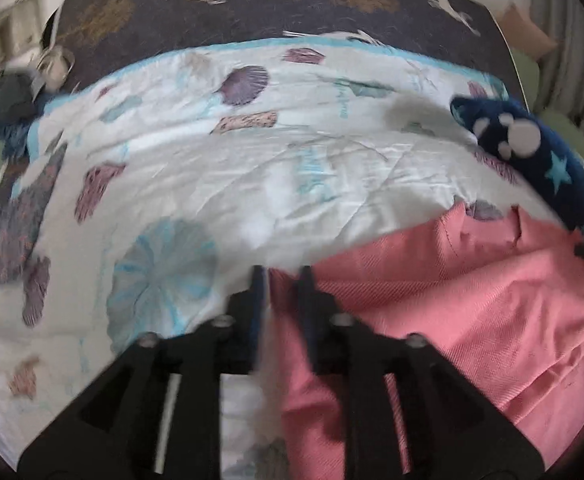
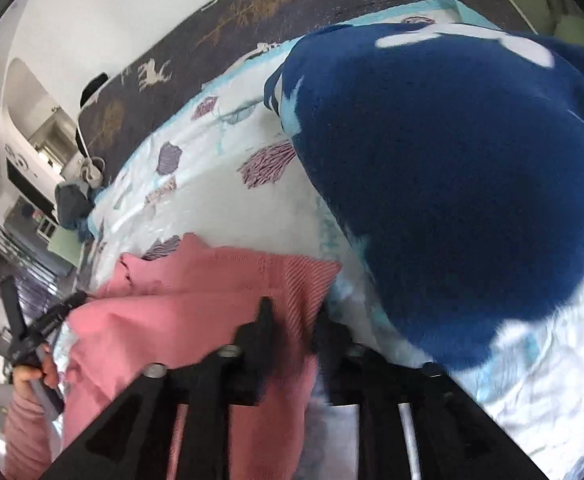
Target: Fold small clothes
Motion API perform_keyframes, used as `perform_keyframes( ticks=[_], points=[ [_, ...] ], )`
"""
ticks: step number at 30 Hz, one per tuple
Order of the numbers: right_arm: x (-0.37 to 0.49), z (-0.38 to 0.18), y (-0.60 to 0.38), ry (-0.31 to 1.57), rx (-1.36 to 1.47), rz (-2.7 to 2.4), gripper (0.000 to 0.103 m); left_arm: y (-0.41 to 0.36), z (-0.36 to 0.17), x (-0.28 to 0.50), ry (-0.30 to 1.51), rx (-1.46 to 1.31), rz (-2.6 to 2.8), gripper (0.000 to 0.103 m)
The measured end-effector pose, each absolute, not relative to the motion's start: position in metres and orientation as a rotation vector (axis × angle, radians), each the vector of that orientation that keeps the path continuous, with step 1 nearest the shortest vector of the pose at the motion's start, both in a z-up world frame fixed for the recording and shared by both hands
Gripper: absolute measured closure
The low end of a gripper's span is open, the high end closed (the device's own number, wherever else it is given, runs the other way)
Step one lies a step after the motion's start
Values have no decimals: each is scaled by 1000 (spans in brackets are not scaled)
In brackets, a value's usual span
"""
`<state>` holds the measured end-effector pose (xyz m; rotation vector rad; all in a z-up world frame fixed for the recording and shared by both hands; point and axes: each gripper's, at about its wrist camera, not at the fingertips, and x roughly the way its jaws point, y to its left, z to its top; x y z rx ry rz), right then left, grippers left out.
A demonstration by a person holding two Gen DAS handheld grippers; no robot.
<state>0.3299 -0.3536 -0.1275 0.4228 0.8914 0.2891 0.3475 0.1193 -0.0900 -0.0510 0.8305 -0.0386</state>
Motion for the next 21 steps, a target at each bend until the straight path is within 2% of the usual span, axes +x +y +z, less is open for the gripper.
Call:
perform_keyframes(
  ticks=[1, 2, 3, 7, 13, 14, 15, 18, 20, 21],
  points=[
    [323, -124, -360, 873, 446, 272, 63, 127, -88, 341, 823, -82, -29, 63],
    [318, -121, -366, 860, 460, 256, 60, 131, -85, 332, 816, -103, -16, 56],
    [306, -116, -374, 845, 471, 239, 58, 139, -80, 321, 803, -124, -2, 56],
    [263, -100, -381, 820, 423, 277, 58, 151, -66, 276, 764, -207, -50, 56],
    [217, -96, -329, 884, 282, 363, 58, 98, -93, 270, 951, -115, -139, 50],
    [214, -99, -323, 897, 275, 357, 58, 92, -101, 277, 977, -113, -125, 60],
    [210, -101, -318, 913, 281, 343, 58, 88, -109, 283, 990, -103, -102, 89],
    [183, -104, -316, 937, 328, 336, 58, 96, -95, 273, 960, -141, -94, 94],
    [151, -100, -320, 922, 306, 351, 58, 108, -79, 254, 928, -111, -42, 95],
    [136, -100, -324, 919, 284, 343, 57, 116, -70, 238, 903, -76, -3, 92]
  ],
)
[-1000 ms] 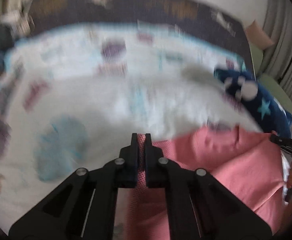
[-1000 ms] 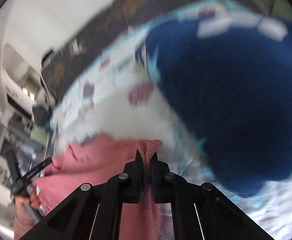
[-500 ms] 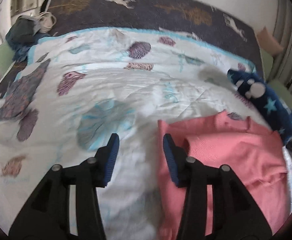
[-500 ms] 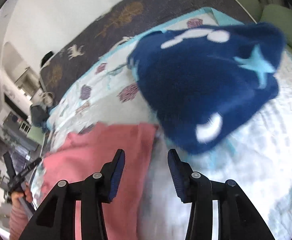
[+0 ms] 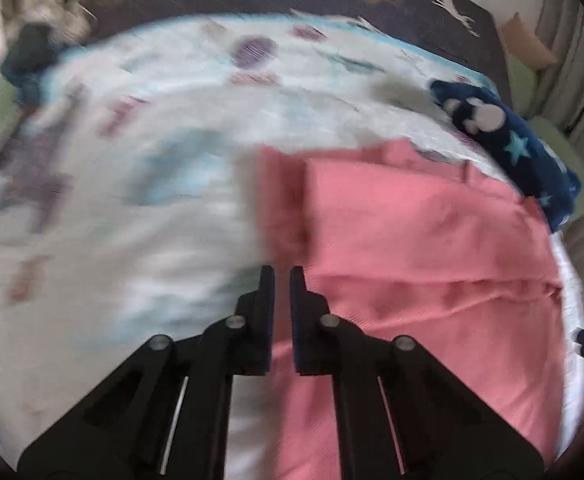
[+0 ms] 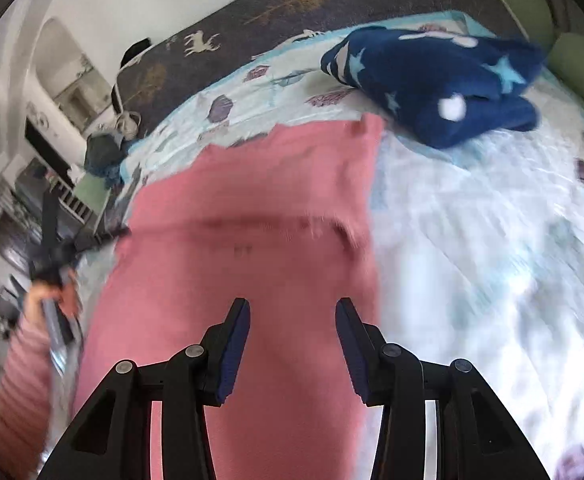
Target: Fold small clothes
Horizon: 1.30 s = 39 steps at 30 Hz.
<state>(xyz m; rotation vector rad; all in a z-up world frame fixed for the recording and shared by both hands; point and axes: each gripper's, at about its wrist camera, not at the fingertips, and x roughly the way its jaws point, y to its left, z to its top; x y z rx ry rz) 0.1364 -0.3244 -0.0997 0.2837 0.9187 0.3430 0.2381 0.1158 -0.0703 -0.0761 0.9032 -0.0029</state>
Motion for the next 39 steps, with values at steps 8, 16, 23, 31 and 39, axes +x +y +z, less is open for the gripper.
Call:
perform_keyframes(
  ticks=[8, 16, 23, 31, 39],
  points=[
    [43, -121, -352, 973, 295, 357, 56, 138, -68, 82, 874, -146, -188, 44],
    [-17, -136, -353, 931, 428, 363, 56, 127, -108, -4, 904, -156, -217, 44],
    [-69, -147, -362, 924, 511, 392, 56, 124, -114, -45, 909, -78, -201, 40],
    [-93, -159, -367, 920, 581, 427, 57, 128, -120, -64, 939, -146, -247, 24],
    [-75, -161, -348, 937, 556, 486, 57, 123, -119, -63, 965, -173, -272, 19]
  ],
)
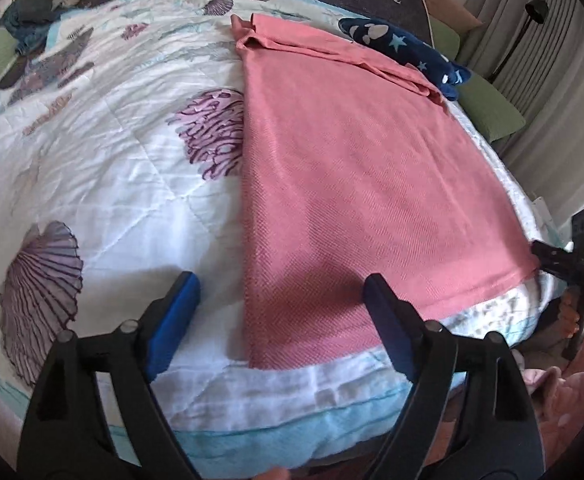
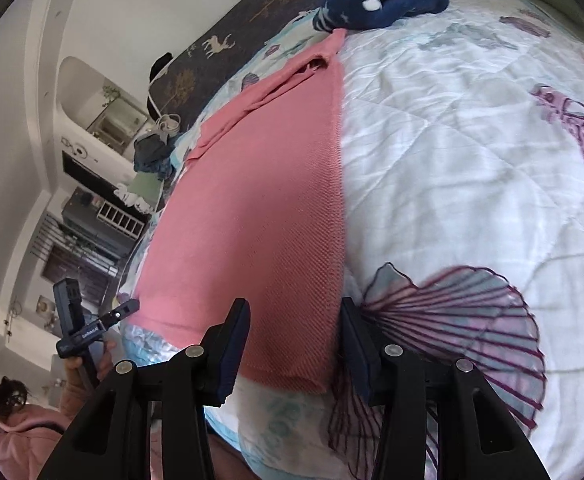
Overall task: Fold small clothes
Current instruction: 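Grasp the hem with the left gripper while the right gripper grasps the other hem corner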
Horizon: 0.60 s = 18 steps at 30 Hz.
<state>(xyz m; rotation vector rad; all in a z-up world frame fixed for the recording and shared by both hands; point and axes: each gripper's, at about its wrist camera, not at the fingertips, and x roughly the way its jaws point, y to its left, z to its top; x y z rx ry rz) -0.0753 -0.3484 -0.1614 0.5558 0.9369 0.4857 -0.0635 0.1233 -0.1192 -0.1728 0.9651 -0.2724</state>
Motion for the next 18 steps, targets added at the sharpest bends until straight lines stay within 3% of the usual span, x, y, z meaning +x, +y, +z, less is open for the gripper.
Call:
perform_keyframes(
  ticks=[3, 5, 7, 9, 10, 11, 18],
  points=[
    [-73, -163, -350, 940, 575, 491, 57, 125, -117, -63, 990, -229, -312, 20],
    [-68, -165, -352, 950, 608, 493, 58, 122, -118, -61, 1010, -206, -301, 31],
    [-61, -168, -354, 974, 633, 505, 58, 122, -119, -57, 1021, -175, -273, 50],
    [-57, -168, -357, 1000, 658, 497, 65, 129, -119, -54, 1029, -242, -317, 95],
    [-57, -168, -358, 1004, 669, 475, 90, 132, -118, -53, 1033, -299, -352, 95],
    [-56, -169, -360, 1015, 693, 456, 99, 133, -116, -54, 1029, -318, -365, 95],
    [-71, -132, -368, 900, 813, 563, 99, 130, -80, -63, 928, -287, -380, 95]
  ],
)
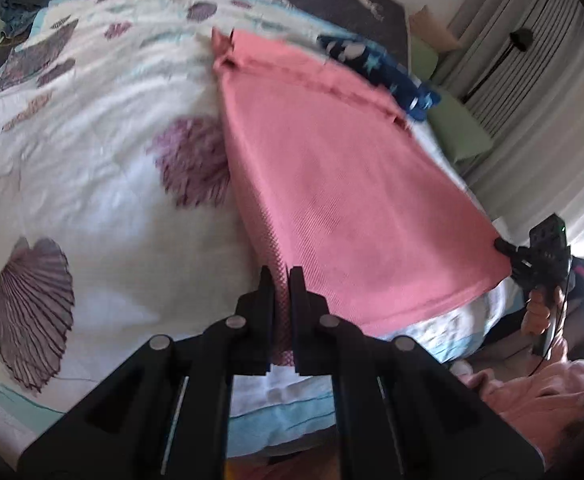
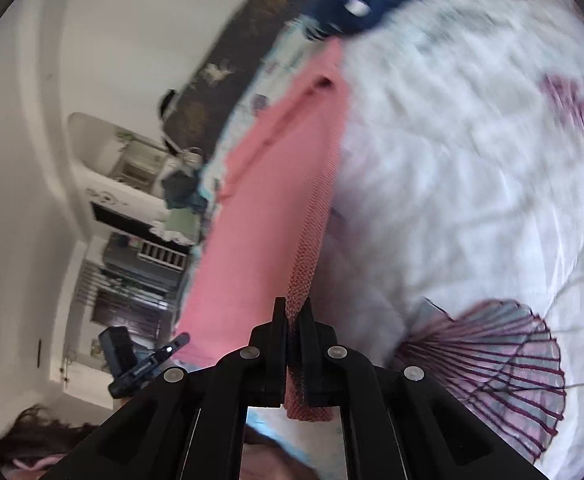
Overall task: Fold small clothes
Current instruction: 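Grasp the hem with the left gripper while the right gripper grasps the other hem corner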
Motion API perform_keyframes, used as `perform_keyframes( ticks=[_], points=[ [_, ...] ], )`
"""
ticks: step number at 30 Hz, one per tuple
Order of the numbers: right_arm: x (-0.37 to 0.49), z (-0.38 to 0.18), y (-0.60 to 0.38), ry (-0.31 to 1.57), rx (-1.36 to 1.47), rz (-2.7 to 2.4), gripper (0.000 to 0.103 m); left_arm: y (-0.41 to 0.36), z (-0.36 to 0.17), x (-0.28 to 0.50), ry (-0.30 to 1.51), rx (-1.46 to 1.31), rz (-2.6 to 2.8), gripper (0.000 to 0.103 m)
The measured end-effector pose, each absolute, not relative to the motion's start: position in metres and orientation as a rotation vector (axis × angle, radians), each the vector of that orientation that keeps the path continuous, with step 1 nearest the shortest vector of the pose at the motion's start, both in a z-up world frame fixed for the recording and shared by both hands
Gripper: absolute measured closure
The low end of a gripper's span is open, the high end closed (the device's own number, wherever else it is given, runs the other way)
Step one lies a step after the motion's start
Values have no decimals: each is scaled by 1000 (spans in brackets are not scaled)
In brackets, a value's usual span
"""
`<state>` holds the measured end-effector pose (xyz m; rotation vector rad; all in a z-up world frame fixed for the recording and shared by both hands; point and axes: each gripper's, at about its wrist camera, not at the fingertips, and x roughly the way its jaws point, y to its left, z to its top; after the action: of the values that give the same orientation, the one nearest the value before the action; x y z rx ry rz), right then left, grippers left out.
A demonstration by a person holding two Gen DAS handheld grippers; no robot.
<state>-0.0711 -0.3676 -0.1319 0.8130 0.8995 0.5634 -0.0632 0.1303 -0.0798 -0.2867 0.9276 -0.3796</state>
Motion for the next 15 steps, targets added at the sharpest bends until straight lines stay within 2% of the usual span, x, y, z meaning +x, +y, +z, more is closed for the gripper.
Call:
perform_keyframes(
  ticks=[7, 15],
  points=[
    [-77, -107, -381, 796, 910, 641, 100, 140, -46, -74, 795, -345, -434, 95],
    [-98, -90, -383, 781, 908, 654, 100, 136, -30, -92, 807, -263, -409, 95]
  ],
)
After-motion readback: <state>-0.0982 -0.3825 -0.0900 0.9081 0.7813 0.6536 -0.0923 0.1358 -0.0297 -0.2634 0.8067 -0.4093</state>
